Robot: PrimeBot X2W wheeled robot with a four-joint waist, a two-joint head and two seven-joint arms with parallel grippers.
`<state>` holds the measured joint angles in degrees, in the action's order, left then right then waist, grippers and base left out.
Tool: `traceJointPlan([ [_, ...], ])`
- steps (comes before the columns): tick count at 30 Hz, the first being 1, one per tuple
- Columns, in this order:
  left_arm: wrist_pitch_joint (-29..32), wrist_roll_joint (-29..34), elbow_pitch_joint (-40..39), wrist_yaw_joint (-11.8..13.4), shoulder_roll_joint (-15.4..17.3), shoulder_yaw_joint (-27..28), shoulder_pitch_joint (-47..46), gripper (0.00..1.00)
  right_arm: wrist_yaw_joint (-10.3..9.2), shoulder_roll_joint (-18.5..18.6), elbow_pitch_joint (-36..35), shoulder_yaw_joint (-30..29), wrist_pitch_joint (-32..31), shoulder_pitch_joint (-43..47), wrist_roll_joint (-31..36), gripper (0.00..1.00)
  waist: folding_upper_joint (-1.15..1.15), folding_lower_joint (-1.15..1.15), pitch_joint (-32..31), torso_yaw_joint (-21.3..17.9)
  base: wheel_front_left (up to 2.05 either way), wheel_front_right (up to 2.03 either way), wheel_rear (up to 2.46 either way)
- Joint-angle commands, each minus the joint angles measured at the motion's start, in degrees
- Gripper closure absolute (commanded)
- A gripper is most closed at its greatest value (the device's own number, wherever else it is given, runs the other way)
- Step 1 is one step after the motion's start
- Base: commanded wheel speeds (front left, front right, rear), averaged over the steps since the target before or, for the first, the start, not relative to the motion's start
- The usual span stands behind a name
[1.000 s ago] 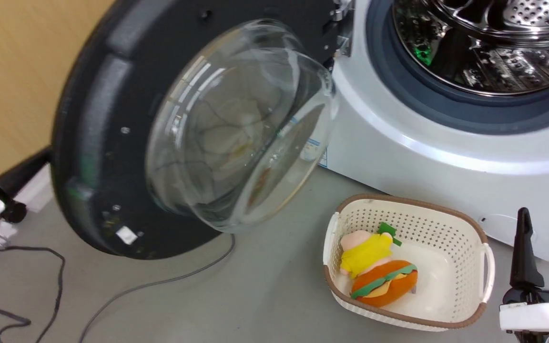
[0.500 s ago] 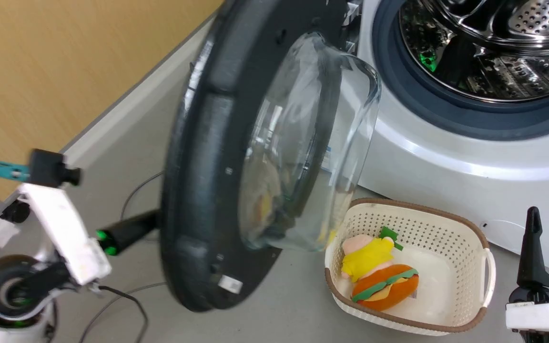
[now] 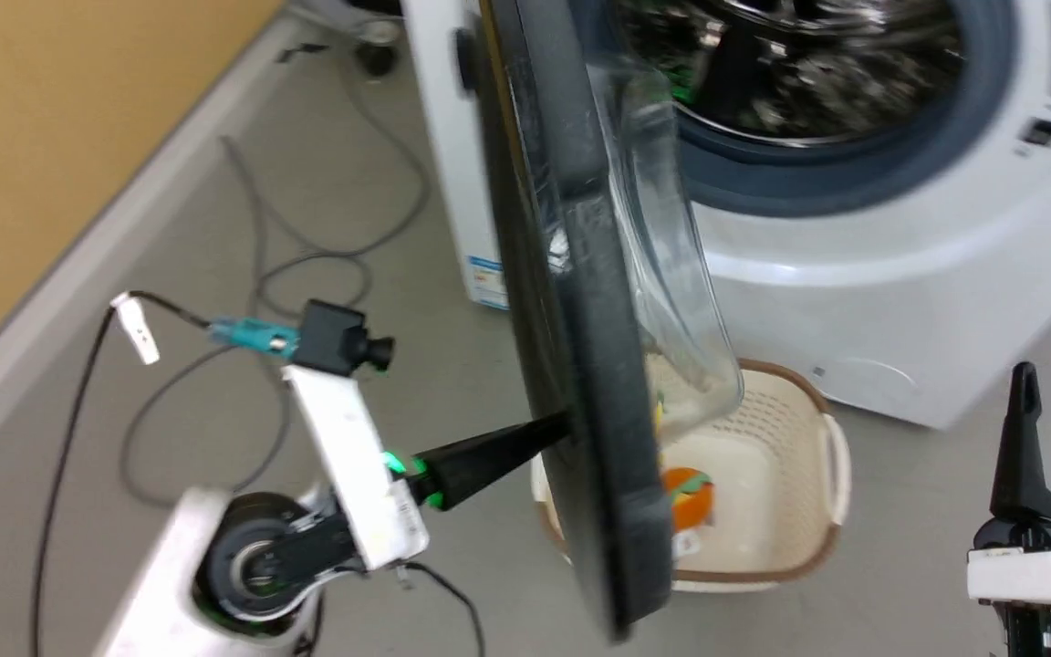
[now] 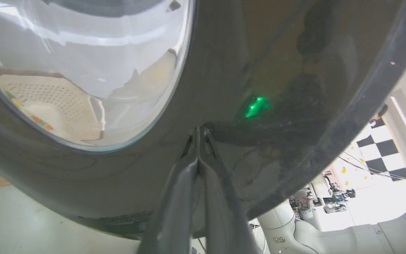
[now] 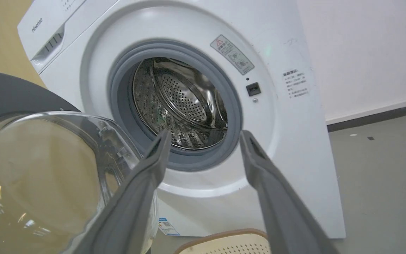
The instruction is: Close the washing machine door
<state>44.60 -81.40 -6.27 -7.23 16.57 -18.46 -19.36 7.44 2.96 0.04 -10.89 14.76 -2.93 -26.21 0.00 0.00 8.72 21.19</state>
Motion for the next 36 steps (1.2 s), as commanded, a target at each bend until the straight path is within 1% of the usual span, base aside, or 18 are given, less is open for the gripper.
traceJointPlan([
  [1,-1.23,-0.22,0.37,-0.25,-0.89,-0.99,-1.52,1.0,0.05,-0.08,-0.09,0.02,0.24,-1.12,0.3,0.0,0.0,0.0,1.2,-3.93,0.0,0.0,0.0],
  [4,-4.21,-0.19,1.59,-0.25,-2.46,-2.86,-2.57,1.0,0.05,-0.08,-0.11,-0.39,0.24,-1.69,0.04,0.0,0.0,0.0,1.93,-7.04,0.0,0.0,0.0],
  [8,-8.81,-0.14,3.67,-0.25,-3.77,-5.06,-2.9,1.0,0.05,-0.08,0.04,-0.55,0.24,-2.19,-0.48,0.0,0.0,0.0,2.56,-10.77,0.0,0.0,0.0],
  [11,-11.95,0.31,4.87,-0.25,-3.73,-6.9,-3.0,1.0,0.05,-0.08,0.13,-0.75,0.24,-2.21,-0.87,0.0,0.0,0.0,2.8,-12.64,0.0,0.0,0.0],
  [14,-16.4,1.04,5.27,-0.25,-3.06,-7.76,-2.97,1.0,0.05,-0.08,0.2,-0.8,0.24,-2.1,-1.14,0.0,0.0,0.0,2.77,-13.9,0.0,0.0,0.0],
  [15,-18.32,1.66,5.35,-0.25,-2.57,-7.95,-2.86,1.0,0.05,-0.08,0.24,-0.89,0.24,-2.04,-1.27,0.0,0.0,0.0,2.67,-14.22,0.0,0.0,0.0],
  [19,-26.59,6.48,6.45,-0.25,1.23,-10.61,-2.06,1.0,0.05,-0.08,0.44,-0.92,0.24,-1.37,-1.54,0.0,0.0,0.0,1.52,-15.06,0.0,0.0,0.0],
  [22,-34.26,11.32,7.88,-0.25,4.55,-13.2,-1.72,1.0,0.05,-0.08,0.39,-1.11,0.24,-0.77,-1.5,0.0,0.0,0.0,0.39,-15.39,0.0,0.0,0.0],
  [24,-41.12,16.11,9.76,-0.25,6.72,-14.1,-1.96,1.0,0.05,-0.08,0.15,-1.28,0.24,-0.53,-1.48,0.0,0.0,0.0,-0.29,-15.51,0.0,0.0,0.0],
  [26,-48.85,22.63,13.09,-0.25,8.84,-14.13,-2.54,1.0,0.05,-0.08,-0.49,-1.36,0.24,-0.39,-1.11,0.0,0.0,0.0,-0.81,-15.54,0.0,0.0,0.0],
  [27,-52.76,26.2,15.41,0.27,9.41,-13.63,-2.88,1.0,0.05,-0.08,-0.84,-1.41,0.24,-0.33,-0.87,0.0,0.0,0.0,-1.07,-15.52,0.0,0.0,0.0],
  [28,-55.9,29.46,17.42,1.53,9.57,-13.24,-3.23,1.0,0.05,-0.08,-1.18,-1.49,0.24,-0.23,-0.7,0.0,0.0,0.0,-1.34,-15.46,0.0,0.0,0.0],
  [30,-58.87,34.79,20.28,6.33,8.7,-10.79,-3.79,1.0,0.05,-0.08,-1.9,-1.45,0.24,0.01,-0.35,0.0,0.0,0.0,-1.8,-15.29,0.0,0.0,0.0],
  [32,-59.49,41.37,21.17,11.53,8.24,-8.59,-3.99,1.0,0.05,-0.08,-3.02,-0.93,0.24,0.24,0.72,0.0,0.0,0.0,-2.17,-15.15,0.0,0.0,0.0],
  [33,-59.53,44.71,20.4,13.95,7.72,-6.84,-3.87,1.0,0.05,-0.08,-3.67,-0.53,0.24,0.3,1.47,0.0,0.0,0.0,-2.29,-15.08,0.0,0.0,0.0],
  [36,-59.57,53.68,17.11,19.66,6.05,-1.68,-1.62,1.0,0.05,-0.08,-6.25,0.28,0.24,-0.07,3.93,0.0,0.0,0.0,-2.63,-15.0,0.0,0.0,0.0],
])
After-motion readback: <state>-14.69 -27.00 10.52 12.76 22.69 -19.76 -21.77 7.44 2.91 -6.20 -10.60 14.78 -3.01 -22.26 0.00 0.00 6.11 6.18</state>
